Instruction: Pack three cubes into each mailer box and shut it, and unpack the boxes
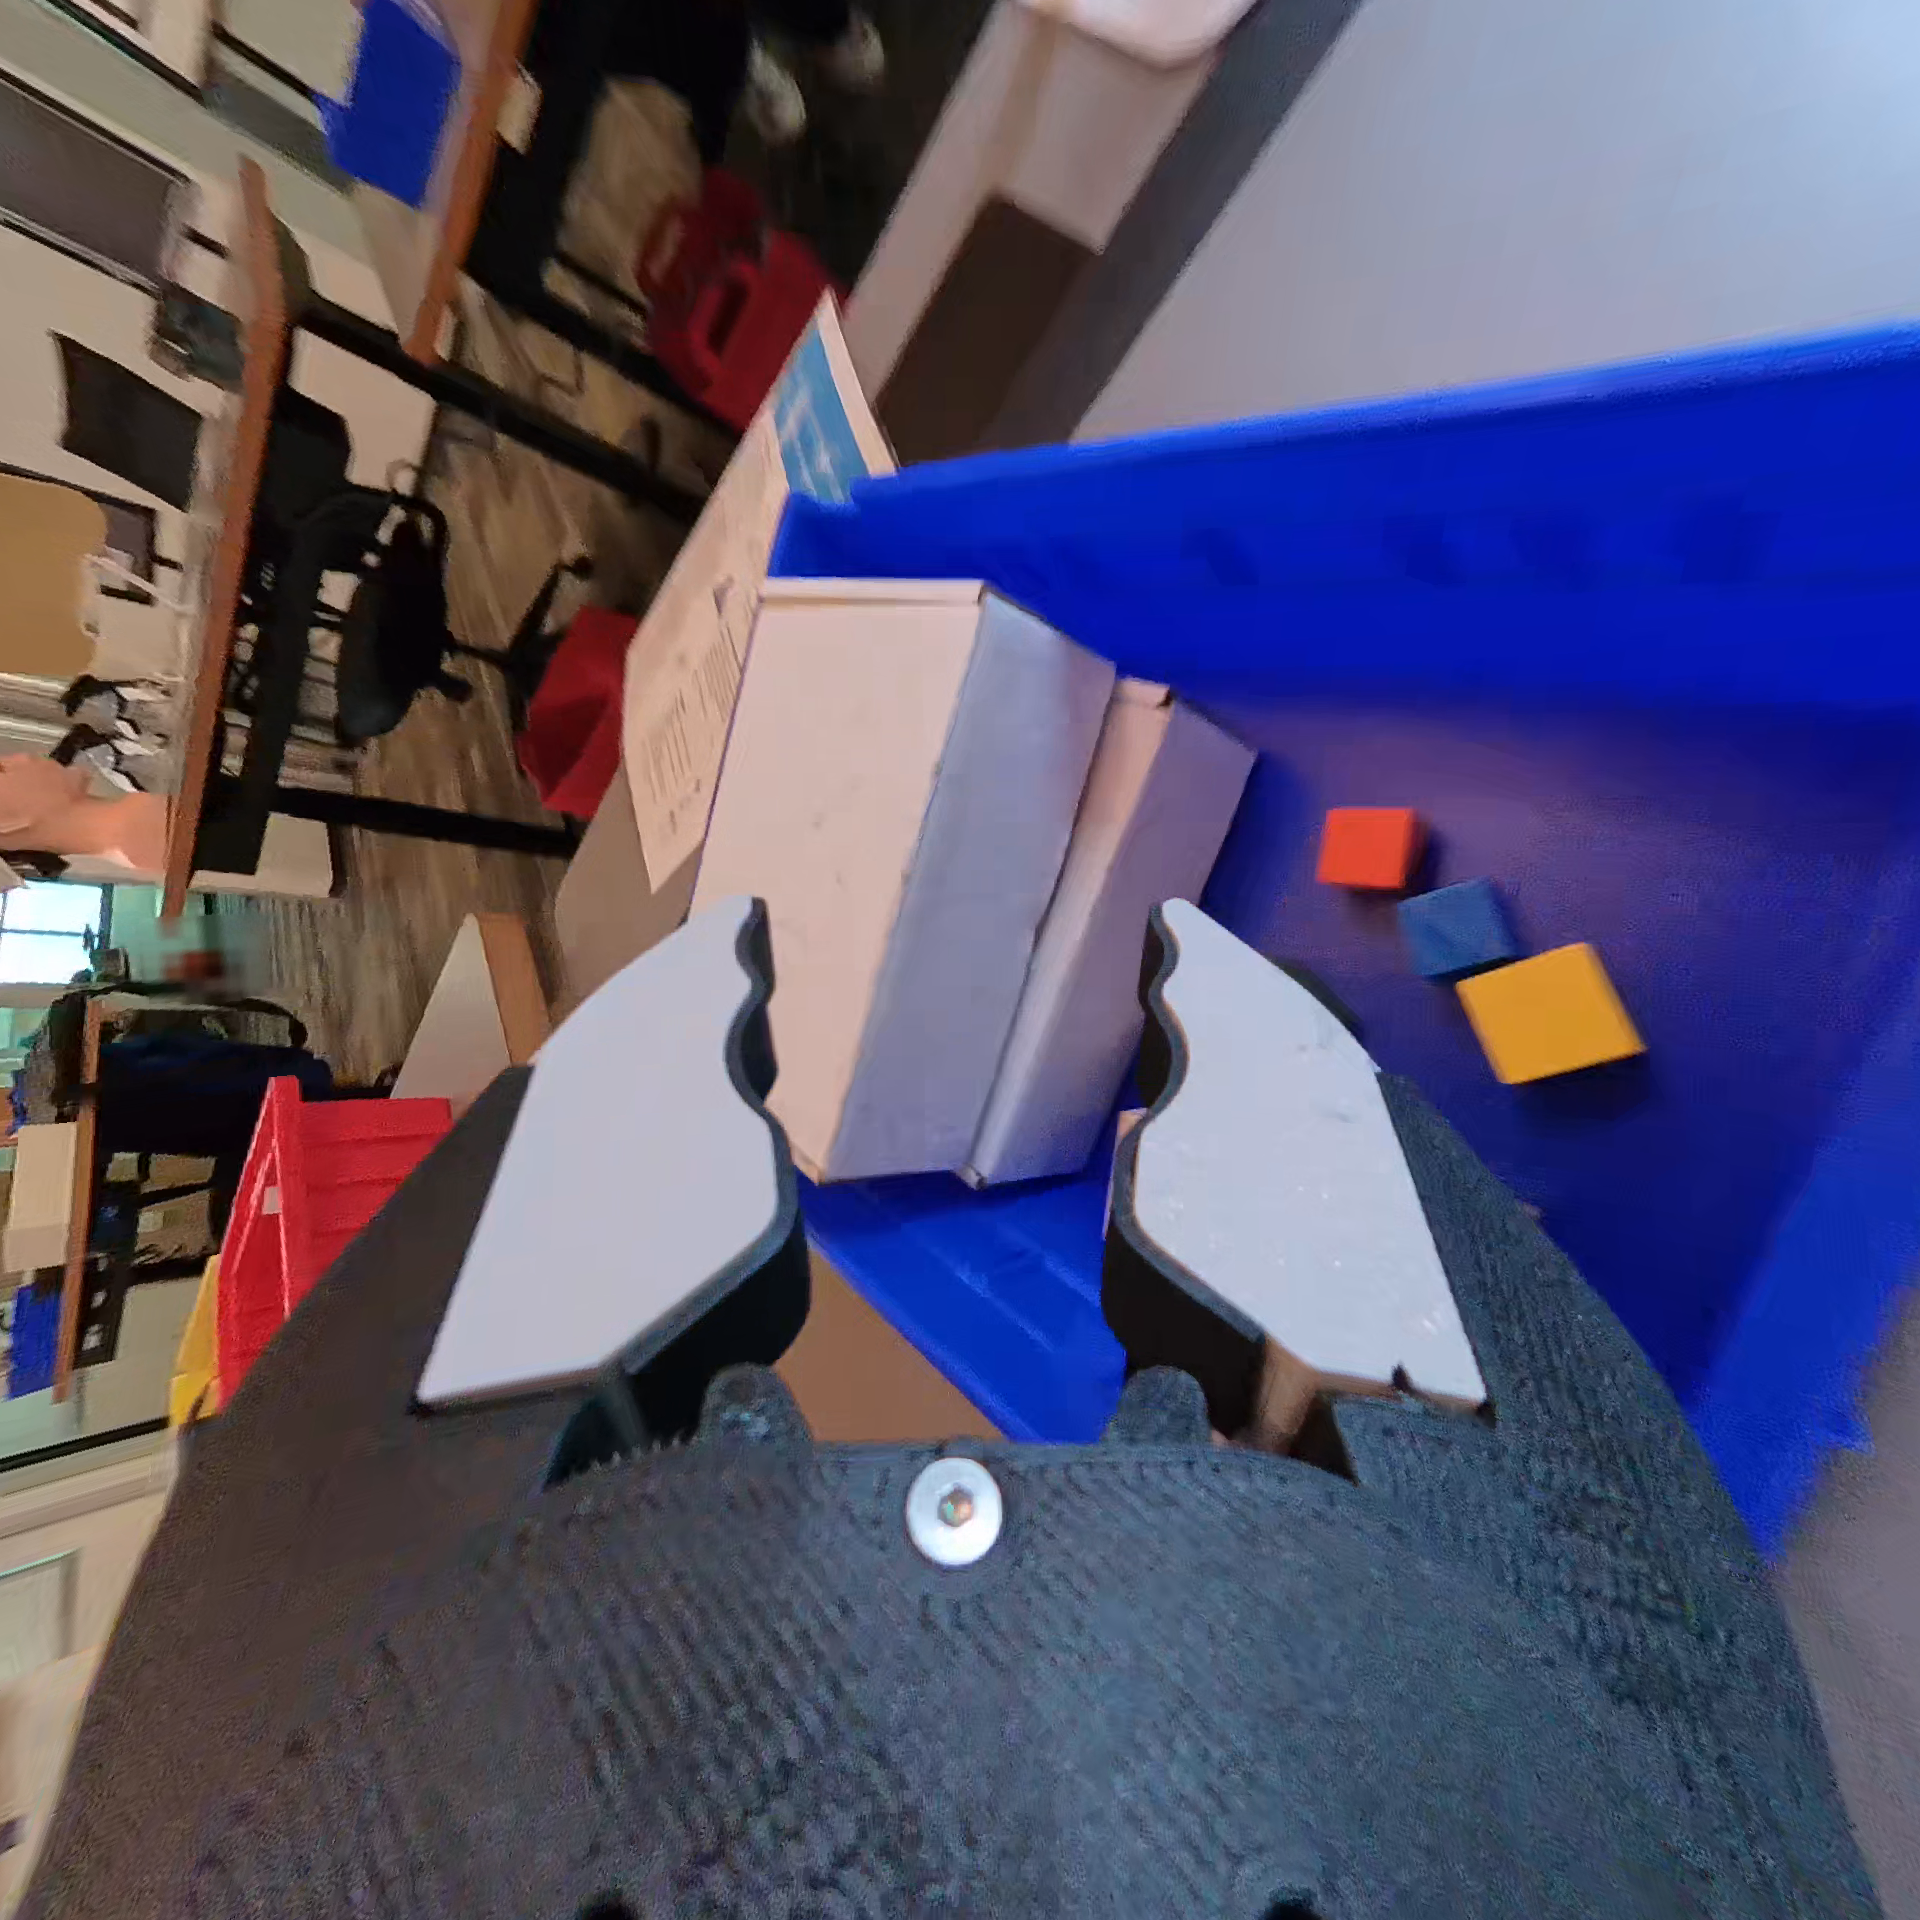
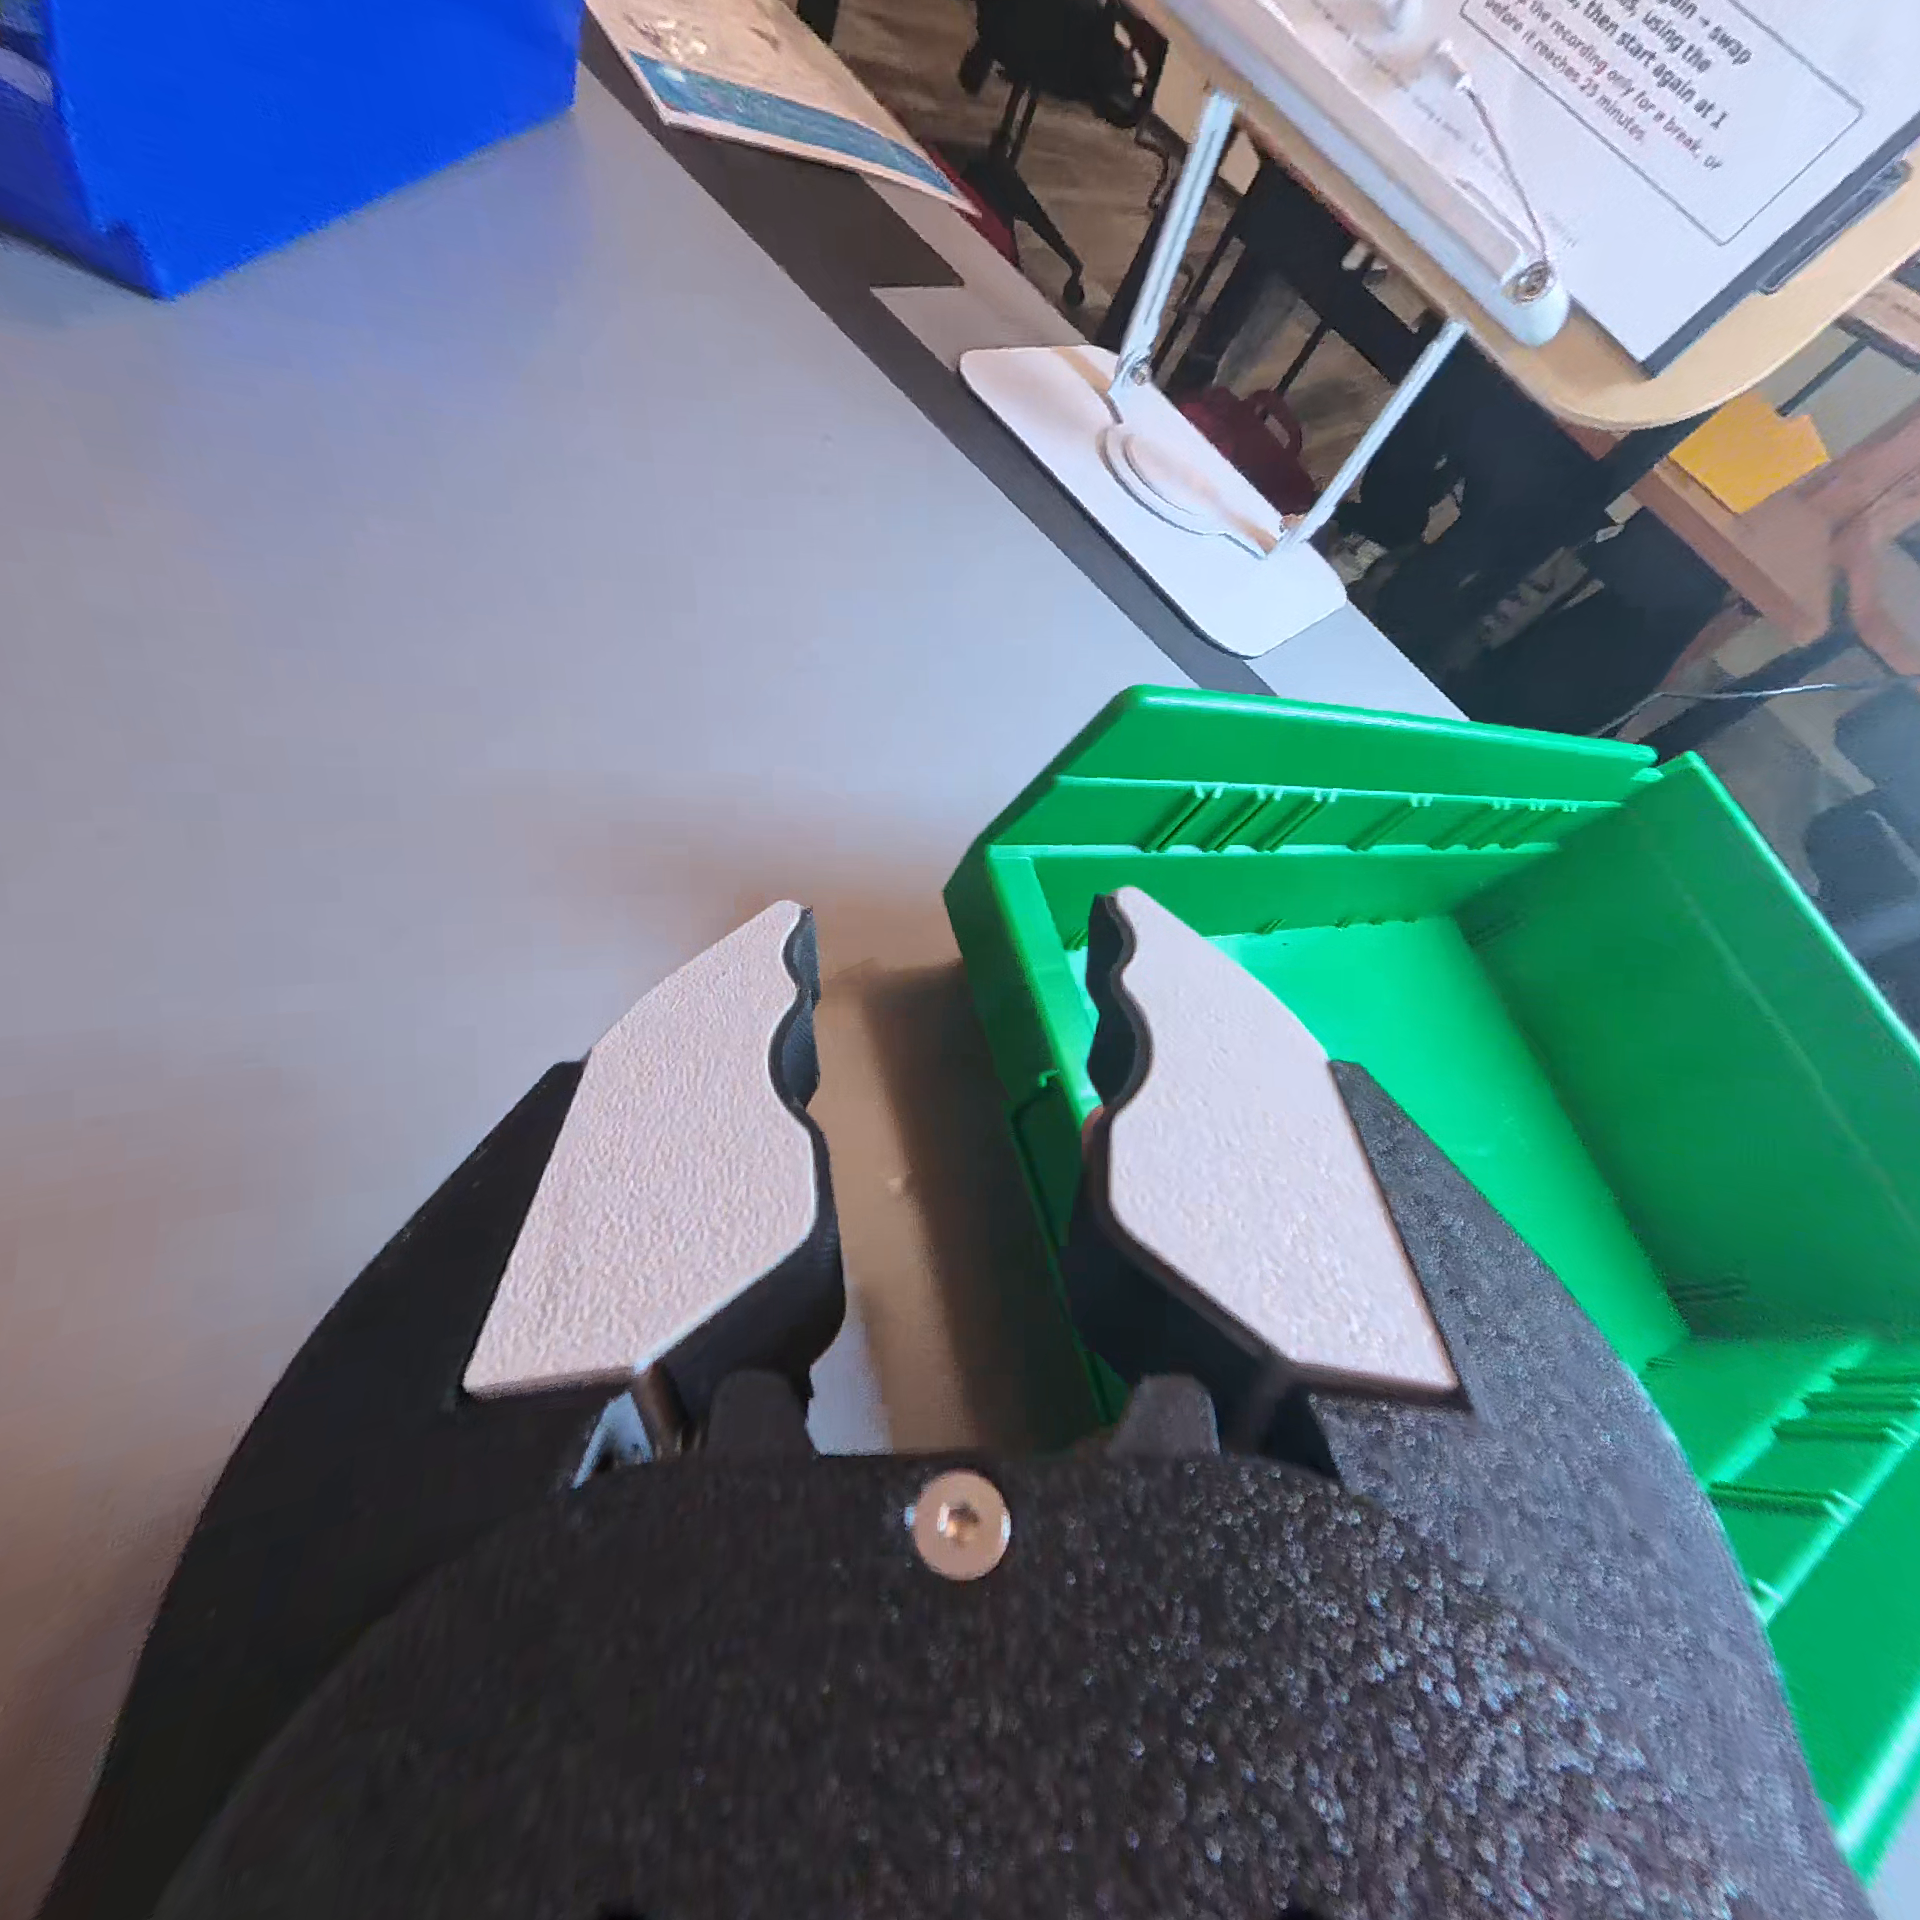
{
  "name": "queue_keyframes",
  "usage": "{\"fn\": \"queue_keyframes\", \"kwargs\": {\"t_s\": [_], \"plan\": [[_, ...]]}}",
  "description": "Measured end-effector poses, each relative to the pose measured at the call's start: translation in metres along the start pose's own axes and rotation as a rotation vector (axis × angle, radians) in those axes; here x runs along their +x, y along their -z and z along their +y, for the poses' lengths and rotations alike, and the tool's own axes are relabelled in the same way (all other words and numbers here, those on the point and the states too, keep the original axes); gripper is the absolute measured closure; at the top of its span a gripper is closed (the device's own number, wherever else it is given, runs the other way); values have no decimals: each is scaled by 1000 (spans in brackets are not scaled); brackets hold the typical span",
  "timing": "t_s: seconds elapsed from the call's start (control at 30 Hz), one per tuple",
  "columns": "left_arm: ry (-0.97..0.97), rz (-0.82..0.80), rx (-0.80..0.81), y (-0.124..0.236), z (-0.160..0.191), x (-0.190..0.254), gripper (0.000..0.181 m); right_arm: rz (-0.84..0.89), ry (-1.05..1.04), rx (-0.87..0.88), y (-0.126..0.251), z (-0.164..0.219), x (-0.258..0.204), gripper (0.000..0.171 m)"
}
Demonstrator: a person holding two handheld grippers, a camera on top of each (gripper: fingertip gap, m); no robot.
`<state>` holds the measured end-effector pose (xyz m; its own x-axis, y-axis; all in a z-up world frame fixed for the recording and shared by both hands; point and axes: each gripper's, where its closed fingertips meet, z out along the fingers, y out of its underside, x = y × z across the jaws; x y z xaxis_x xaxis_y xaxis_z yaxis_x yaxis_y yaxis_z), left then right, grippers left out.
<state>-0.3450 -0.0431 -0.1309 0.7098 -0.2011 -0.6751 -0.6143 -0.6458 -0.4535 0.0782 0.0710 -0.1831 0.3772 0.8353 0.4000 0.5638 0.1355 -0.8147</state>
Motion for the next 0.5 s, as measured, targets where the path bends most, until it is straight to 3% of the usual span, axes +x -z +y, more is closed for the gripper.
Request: {"fn": "queue_keyframes", "kwargs": {"t_s": [0.2,0.5], "plan": [[-260,18,-275,-76,44,-15,108,29,133,-52,-4,20,-9,125],[-285,-2,-216,-73,38,-19,115,-7,77,-13,-4,16,-13,130]]}}
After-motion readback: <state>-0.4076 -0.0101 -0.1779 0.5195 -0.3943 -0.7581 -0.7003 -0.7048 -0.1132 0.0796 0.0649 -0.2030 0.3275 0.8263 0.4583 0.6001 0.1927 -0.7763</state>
